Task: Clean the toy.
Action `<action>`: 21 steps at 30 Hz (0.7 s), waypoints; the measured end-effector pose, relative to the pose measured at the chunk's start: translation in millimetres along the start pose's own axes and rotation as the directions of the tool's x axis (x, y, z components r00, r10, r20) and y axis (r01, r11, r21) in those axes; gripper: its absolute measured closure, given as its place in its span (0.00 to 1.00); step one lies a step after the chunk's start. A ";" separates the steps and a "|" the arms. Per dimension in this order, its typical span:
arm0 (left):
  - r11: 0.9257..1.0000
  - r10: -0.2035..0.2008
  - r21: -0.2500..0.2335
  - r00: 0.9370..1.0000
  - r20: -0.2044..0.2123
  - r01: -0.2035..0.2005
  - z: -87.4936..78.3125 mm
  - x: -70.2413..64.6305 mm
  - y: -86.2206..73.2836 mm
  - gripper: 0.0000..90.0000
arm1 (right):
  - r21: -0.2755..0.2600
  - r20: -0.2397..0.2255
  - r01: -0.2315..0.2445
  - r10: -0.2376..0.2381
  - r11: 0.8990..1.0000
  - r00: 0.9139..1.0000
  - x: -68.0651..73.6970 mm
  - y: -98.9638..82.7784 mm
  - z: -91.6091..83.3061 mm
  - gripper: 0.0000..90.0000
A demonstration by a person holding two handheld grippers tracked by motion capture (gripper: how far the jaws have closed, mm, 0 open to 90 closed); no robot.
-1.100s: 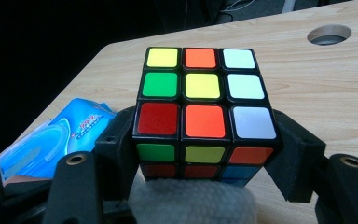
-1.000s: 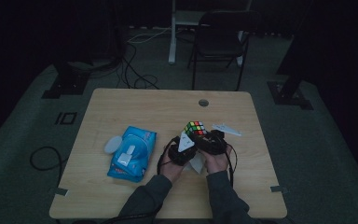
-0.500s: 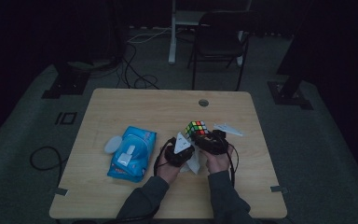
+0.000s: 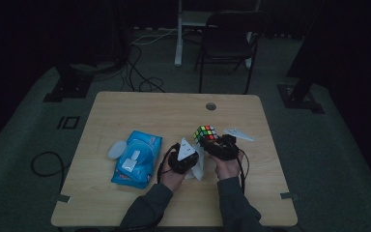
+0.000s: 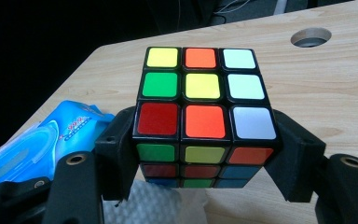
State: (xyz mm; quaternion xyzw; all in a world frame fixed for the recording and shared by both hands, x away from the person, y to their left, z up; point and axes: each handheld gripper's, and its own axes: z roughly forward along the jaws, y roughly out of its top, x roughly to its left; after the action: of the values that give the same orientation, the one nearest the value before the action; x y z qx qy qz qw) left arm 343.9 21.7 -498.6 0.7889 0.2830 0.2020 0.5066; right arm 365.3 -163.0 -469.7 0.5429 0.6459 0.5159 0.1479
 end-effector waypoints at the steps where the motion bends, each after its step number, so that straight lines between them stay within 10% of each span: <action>1: 1.000 -0.003 -0.002 1.000 0.001 0.003 -0.5 0.4 -0.3 0.96 | -0.001 0.002 0.001 -0.001 1.000 1.000 -0.2 0.0 -0.3 0.38; 21: 0.999 -0.053 -0.015 0.998 -0.026 0.052 -8.0 14.8 -3.5 0.96 | 0.008 0.004 0.007 -0.007 1.000 1.000 -4.5 1.0 -4.9 0.38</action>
State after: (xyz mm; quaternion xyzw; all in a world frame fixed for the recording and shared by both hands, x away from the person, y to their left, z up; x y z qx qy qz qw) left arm 349.4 38.0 -498.0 0.7750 0.3090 0.2011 0.5134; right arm 363.7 -169.4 -468.5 0.5422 0.6495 0.5118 0.1490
